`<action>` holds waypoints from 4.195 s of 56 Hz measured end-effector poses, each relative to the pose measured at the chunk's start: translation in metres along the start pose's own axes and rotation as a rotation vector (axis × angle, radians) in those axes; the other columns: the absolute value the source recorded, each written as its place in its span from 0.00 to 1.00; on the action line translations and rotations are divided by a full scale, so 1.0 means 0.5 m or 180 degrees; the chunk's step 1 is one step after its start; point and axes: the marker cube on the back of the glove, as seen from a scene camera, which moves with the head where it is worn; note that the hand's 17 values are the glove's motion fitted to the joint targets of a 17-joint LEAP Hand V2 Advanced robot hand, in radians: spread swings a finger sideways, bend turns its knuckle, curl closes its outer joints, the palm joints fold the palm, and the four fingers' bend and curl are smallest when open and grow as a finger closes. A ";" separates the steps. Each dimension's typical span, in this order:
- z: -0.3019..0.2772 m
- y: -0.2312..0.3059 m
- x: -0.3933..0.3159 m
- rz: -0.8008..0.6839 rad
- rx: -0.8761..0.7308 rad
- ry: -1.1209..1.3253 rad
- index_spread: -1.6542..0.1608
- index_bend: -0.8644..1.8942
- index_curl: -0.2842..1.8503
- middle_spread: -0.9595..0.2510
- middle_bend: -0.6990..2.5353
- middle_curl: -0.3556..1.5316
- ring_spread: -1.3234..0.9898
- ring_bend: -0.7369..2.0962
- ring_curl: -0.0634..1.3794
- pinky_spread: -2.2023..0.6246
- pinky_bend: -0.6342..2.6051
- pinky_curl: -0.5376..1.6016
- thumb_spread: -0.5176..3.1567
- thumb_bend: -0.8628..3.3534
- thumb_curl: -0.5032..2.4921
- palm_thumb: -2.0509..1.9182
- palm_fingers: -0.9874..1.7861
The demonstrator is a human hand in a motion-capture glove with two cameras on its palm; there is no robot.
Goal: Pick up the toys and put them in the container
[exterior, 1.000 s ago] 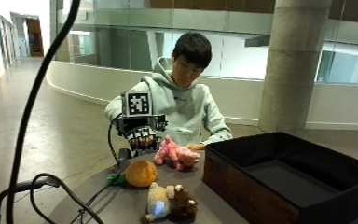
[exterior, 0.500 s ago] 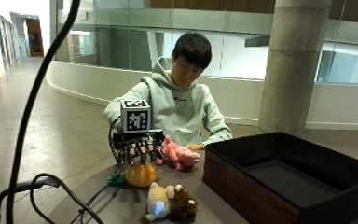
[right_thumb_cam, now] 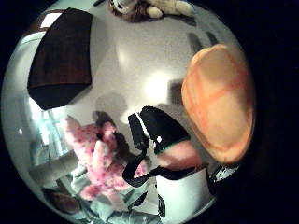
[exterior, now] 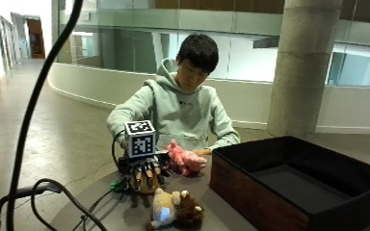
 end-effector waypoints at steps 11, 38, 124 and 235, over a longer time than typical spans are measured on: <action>0.015 -0.009 -0.004 -0.0054 0.0278 -0.0156 0.76 0.37 0.31 0.79 0.26 0.37 0.57 0.35 0.30 0.80 0.48 0.44 0.51 0.20 0.27 0.52 0.35; 0.029 -0.006 -0.014 -0.0142 0.0771 -0.0133 0.77 0.37 0.32 0.71 0.35 0.42 0.47 0.54 0.38 0.70 0.44 0.41 0.54 0.22 0.28 0.58 0.66; -0.452 -0.191 -0.669 -0.1477 0.0572 -0.0505 0.76 0.42 0.61 0.61 0.45 0.63 0.45 0.70 0.48 0.67 0.54 0.53 0.43 0.18 0.42 0.60 0.35; -0.019 -0.341 -0.075 0.0063 0.0422 -0.0083 0.75 0.36 0.26 0.66 0.40 0.46 0.42 0.57 0.36 0.75 0.36 0.38 0.52 0.21 0.26 0.55 0.61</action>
